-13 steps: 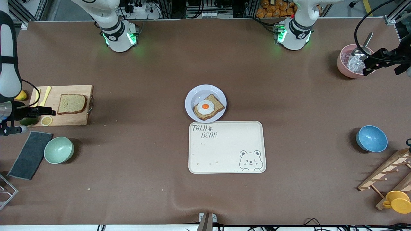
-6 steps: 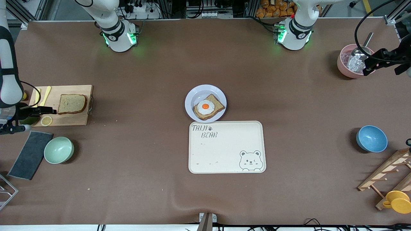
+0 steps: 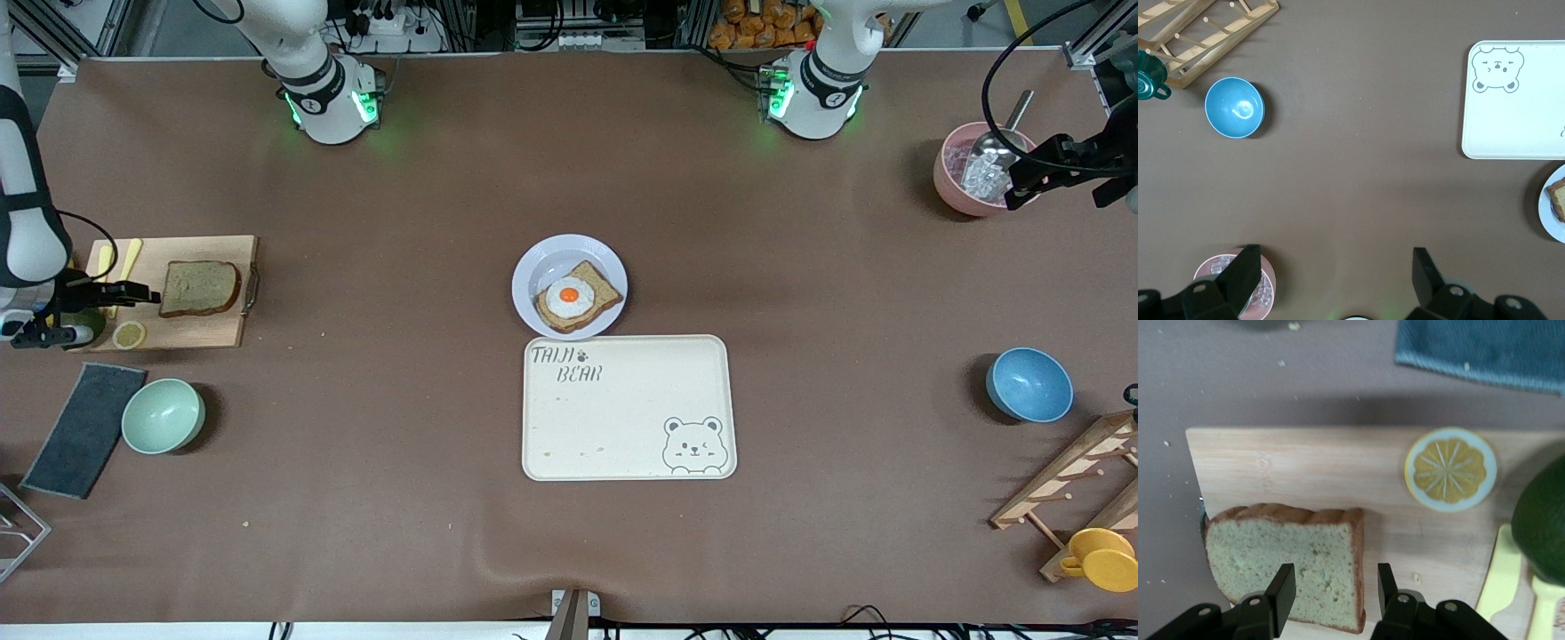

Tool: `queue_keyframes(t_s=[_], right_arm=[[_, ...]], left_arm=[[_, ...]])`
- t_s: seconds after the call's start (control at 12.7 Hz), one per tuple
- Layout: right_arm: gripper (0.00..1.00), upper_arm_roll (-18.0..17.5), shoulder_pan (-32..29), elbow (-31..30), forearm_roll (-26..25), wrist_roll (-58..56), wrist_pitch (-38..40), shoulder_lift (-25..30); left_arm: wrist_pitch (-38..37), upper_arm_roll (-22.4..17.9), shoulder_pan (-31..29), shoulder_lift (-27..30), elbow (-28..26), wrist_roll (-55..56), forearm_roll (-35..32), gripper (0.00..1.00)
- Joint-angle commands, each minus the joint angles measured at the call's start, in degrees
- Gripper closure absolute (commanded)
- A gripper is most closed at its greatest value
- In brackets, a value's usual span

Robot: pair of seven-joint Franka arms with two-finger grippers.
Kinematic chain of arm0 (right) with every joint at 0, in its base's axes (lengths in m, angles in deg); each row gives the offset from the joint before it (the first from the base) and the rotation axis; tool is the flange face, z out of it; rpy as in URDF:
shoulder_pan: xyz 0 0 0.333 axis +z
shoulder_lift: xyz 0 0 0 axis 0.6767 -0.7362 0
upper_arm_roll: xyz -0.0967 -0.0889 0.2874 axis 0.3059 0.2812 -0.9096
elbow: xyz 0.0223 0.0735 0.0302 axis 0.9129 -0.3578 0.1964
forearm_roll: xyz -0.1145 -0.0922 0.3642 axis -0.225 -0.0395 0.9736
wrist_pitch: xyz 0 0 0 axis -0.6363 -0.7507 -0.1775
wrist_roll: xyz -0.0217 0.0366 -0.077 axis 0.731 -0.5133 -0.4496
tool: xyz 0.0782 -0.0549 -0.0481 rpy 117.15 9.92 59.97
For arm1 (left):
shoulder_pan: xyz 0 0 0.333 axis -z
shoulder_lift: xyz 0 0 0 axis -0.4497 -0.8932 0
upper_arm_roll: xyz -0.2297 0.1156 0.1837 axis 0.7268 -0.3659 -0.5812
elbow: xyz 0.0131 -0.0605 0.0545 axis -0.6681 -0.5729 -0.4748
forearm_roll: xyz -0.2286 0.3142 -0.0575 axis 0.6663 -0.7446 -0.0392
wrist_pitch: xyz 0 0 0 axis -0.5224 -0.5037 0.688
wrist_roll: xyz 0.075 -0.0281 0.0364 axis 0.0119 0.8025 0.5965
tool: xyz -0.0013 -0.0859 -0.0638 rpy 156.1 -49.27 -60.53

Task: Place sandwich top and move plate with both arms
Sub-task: 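Lower the right gripper and grasp the bread slice edge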

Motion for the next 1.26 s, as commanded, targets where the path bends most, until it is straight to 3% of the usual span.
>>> queue_keyframes(t_s=[0.0, 0.39, 0.47, 0.63, 0.71, 1.18], right_arm=[[0.44, -0.93, -2.48, -2.96, 2.48, -2.08, -2.01, 0.45], [0.56, -1.01, -4.15, -7.19, 4.77, -3.66, -7.21, 0.45], [0.63, -1.01, -4.33, -7.27, 5.81, -3.75, -7.38, 0.27], [0.94, -1.01, -4.51, -7.54, 6.26, -3.83, -7.47, 0.27], [1.00, -1.01, -4.68, -7.63, 6.26, -3.83, -7.47, 0.10], [1.00, -1.36, -3.98, -7.10, 6.35, -4.18, -6.16, 0.09]], left_arm=[[-0.01, 0.15, 0.11, 0.43, 0.13, 0.33, 1.03, 0.00], [-0.10, 0.15, 0.11, 0.34, 0.04, 0.24, 1.03, 0.00], [-0.10, 0.15, 0.11, 0.34, 0.04, 0.24, 1.03, 0.00], [-0.10, 0.15, 0.19, 0.34, 0.04, 0.24, 1.03, 0.00], [-0.10, 0.15, 0.19, 0.34, -0.05, 0.24, 1.03, 0.00], [-0.36, 0.15, 0.11, 0.43, 0.04, 0.07, 1.03, 0.00]])
